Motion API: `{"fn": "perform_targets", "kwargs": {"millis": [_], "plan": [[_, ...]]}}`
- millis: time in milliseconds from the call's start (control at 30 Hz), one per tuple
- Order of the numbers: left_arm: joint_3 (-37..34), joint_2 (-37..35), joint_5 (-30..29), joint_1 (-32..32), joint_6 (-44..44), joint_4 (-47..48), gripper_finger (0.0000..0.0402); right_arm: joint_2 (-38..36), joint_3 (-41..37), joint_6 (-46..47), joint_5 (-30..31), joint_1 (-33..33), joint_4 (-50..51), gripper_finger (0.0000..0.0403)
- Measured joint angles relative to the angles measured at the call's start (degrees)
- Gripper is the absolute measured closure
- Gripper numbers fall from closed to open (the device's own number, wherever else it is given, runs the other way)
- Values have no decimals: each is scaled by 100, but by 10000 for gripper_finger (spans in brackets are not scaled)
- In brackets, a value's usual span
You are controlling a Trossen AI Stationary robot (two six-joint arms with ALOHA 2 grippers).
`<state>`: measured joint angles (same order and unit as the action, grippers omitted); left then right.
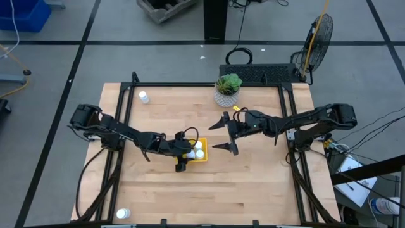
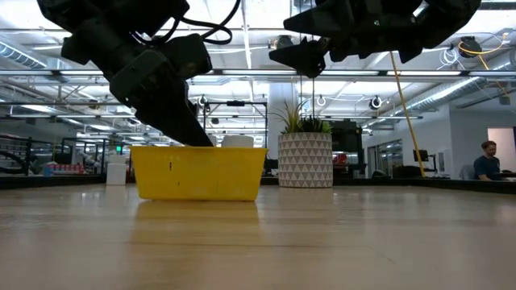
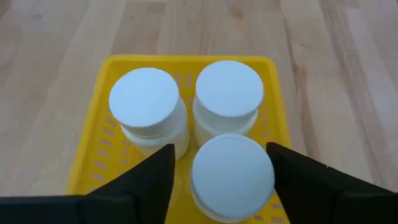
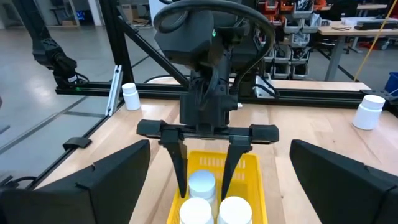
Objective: Pick and place pill bottles into a basket
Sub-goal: Put the white pill bottle into the yellow bin
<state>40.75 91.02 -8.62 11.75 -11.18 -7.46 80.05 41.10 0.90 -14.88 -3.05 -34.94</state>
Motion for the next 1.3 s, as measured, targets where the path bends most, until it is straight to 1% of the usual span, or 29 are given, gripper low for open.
{"fn": "perform_targets", "kwargs": {"millis": [133, 233, 333, 433, 467, 500, 633, 700, 767, 833, 933, 1033, 1100, 1200, 1300], "plan": [[9, 0, 0, -8, 2, 1, 118, 0, 0, 0, 0, 0, 49, 23], [108, -50, 10, -9, 36, 11, 109, 0, 0, -2, -2, 0, 68, 23], [267, -272, -15, -24, 168, 320, 108, 1, 1, -2, -2, -1, 107, 23], [382, -710, -41, -66, 277, 957, 107, 2, 2, -2, -2, 0, 133, 23], [429, -849, -63, -96, 337, 1031, 106, 2, 4, -2, -2, 0, 138, 23], [445, -1033, -120, -123, 396, 1189, 106, 2, 4, -3, -2, 0, 144, 23], [415, -1760, -517, -404, 495, 2376, 106, 2, 4, -16, -11, 2, 183, 23], [354, -2149, -717, -661, 483, 2944, 106, 2, 4, -37, -19, 2, 197, 23], [286, -2507, -819, -995, 485, 2923, 106, 2, 4, -46, -19, 2, 220, 23], [135, -2867, -938, -1410, 492, 3125, 106, 2, 4, -81, -21, 2, 228, 23], [-55, -3371, -1176, -2154, 436, 3246, 105, 2, 7, -108, -24, 2, 285, 23], [-148, -3786, -1253, -2986, 215, 3766, 105, 2, 7, -115, -27, 2, 361, 23], [-182, -3997, -1235, -3544, 169, 4252, 105, 2, 7, -137, -28, 2, 383, 23], [-166, -4158, -1174, -4186, 94, 4488, 105, 2, 7, -183, -41, 2, 390, 23], [-175, -4192, -1247, -4710, 128, 4757, 105, 2, 7, -209, -43, 3, 393, 23]]}}
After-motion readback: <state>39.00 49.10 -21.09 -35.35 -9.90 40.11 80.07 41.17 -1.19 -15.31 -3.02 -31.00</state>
